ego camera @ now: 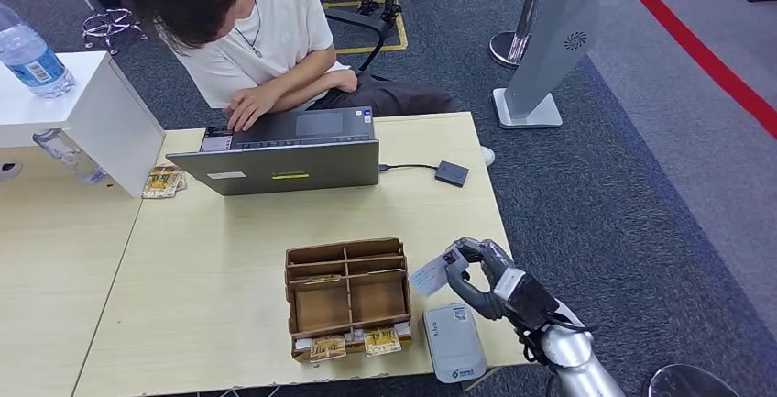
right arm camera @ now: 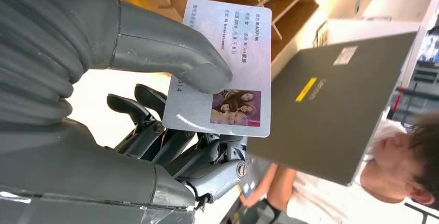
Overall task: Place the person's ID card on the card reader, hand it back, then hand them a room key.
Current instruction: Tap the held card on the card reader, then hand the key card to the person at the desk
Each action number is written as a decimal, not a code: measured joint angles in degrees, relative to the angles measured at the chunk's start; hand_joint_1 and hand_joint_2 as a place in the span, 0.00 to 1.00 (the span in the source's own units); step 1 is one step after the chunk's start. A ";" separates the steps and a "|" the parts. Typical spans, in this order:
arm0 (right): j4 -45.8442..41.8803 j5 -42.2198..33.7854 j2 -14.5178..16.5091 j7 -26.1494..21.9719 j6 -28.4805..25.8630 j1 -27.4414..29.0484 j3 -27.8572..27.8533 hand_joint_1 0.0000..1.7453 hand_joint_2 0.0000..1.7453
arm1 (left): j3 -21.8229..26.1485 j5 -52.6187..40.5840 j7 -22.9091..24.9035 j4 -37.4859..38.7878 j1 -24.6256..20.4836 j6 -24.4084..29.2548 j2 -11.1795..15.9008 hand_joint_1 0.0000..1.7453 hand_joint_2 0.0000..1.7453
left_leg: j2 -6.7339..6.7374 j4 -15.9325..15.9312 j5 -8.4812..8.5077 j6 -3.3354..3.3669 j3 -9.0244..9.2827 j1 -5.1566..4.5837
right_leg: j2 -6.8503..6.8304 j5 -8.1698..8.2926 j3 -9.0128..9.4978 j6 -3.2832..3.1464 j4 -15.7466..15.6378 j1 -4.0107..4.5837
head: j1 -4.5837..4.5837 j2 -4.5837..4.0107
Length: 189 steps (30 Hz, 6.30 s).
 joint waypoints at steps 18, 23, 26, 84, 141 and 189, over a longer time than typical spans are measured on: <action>-3.32 0.77 -5.71 0.32 6.98 9.00 -5.84 1.00 1.00 | -4.32 -2.65 1.50 0.04 0.18 -1.74 0.89 0.00 0.00 | -0.04 0.01 -0.05 0.05 -0.04 -0.01 | -0.03 -0.02 -0.02 0.02 -0.02 0.00 | 0.00 0.00; -5.65 2.75 -8.27 1.08 7.63 12.92 -6.03 1.00 1.00 | -5.61 -3.37 2.12 0.06 0.21 -2.32 1.16 0.00 0.00 | -0.03 0.01 -0.07 0.06 -0.04 -0.01 | -0.03 -0.02 -0.02 0.03 -0.03 -0.01 | 0.00 0.00; -6.79 3.23 -9.54 1.39 7.93 14.34 -5.95 1.00 1.00 | -6.29 -3.84 2.38 0.07 0.22 -2.64 1.29 0.00 0.00 | -0.02 0.01 -0.07 0.06 -0.04 -0.01 | -0.03 -0.02 -0.02 0.03 -0.03 -0.01 | 0.01 0.00; -0.37 27.12 -12.56 13.51 -13.46 2.89 12.67 1.00 1.00 | -22.43 -18.94 5.44 0.27 -0.40 -10.47 3.46 0.00 0.00 | -0.01 0.00 -0.06 0.06 -0.03 -0.01 | -0.01 -0.02 -0.01 0.03 -0.03 -0.01 | 0.00 0.00; 8.11 67.18 8.31 19.28 -45.48 -11.91 3.51 1.00 1.00 | -40.64 -35.66 8.58 1.36 -2.60 -14.46 5.08 0.00 0.00 | -0.07 0.00 -0.02 0.05 -0.02 -0.01 | -0.01 0.00 0.00 0.01 0.01 -0.02 | 0.00 0.00; 6.37 36.15 11.04 10.68 -38.30 -17.99 12.92 0.00 1.00 | -45.20 -40.63 5.42 1.57 -3.06 -15.80 6.19 0.00 0.00 | -0.13 0.01 0.01 0.01 -0.03 -0.01 | -0.02 0.00 -0.02 0.00 0.02 -0.02 | 0.01 0.00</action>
